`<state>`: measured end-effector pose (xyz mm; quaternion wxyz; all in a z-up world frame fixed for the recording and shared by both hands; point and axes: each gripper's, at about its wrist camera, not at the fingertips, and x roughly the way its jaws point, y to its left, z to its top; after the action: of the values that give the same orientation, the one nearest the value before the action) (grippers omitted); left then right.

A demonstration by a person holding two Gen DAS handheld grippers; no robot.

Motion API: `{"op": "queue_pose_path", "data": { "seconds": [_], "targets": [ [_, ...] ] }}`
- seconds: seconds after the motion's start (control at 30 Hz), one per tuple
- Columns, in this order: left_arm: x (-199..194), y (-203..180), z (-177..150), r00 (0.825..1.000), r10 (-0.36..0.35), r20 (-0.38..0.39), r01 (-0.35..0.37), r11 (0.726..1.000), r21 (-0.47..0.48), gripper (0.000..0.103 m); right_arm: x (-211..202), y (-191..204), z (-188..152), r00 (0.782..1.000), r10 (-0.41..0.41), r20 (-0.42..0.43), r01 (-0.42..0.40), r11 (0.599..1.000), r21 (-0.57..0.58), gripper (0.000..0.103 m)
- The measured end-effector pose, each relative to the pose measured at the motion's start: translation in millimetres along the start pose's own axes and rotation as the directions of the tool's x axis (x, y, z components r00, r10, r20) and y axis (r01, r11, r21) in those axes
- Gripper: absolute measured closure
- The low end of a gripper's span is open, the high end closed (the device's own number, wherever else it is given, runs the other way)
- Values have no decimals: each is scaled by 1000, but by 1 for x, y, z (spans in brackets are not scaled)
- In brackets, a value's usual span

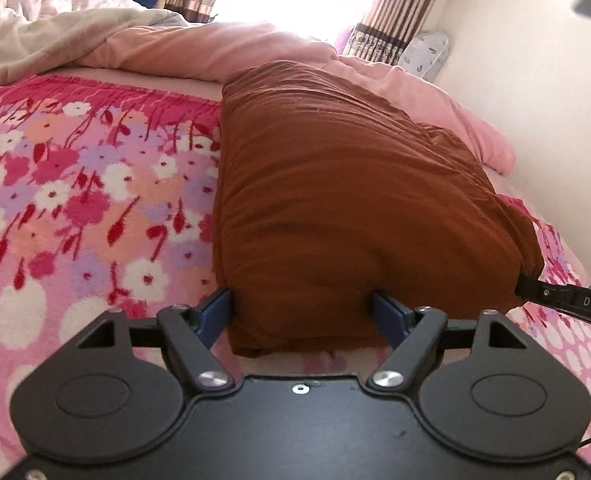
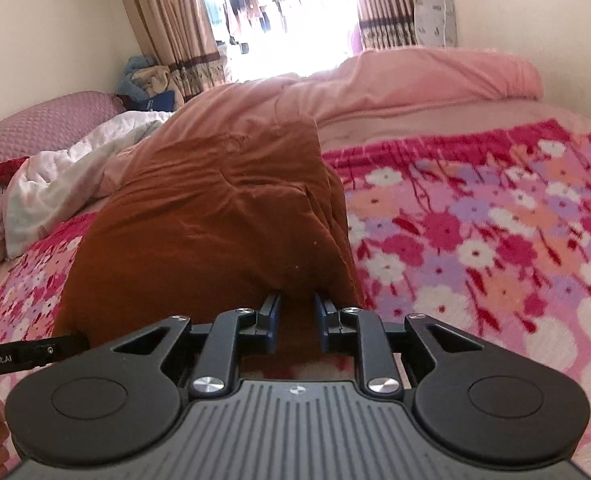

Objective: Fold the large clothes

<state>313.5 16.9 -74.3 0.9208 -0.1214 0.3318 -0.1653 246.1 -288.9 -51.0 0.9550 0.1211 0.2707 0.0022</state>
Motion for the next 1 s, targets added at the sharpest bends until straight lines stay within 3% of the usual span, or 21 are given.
{"op": "queue_pose_path", "data": {
  "seconds": [0.2,0.4,0.53,0.67,0.83,1.0],
  "targets": [
    [-13,-7,8,1000,9,3,-9,1000,16,27,-1,2,0,1000,-2,-2,2,1000,-7,79],
    [-44,-24,44,993,-23,118,15,998,68,27,-24,11,22,998,17,54,-15,1000,-26,78],
    [-38,-38,68,987,-17,160,-1,994,108,27,-25,27,42,994,35,99,-29,997,-66,78],
    [-10,-42,81,992,-13,126,-1,994,107,27,-7,39,54,995,27,99,-18,996,-92,78],
    [34,-37,74,999,21,27,-23,996,85,25,28,40,53,999,9,32,-7,996,-87,79],
    [48,-30,65,999,36,31,-40,993,111,24,52,35,40,1000,8,-19,-10,997,-78,85]
  ]
}}
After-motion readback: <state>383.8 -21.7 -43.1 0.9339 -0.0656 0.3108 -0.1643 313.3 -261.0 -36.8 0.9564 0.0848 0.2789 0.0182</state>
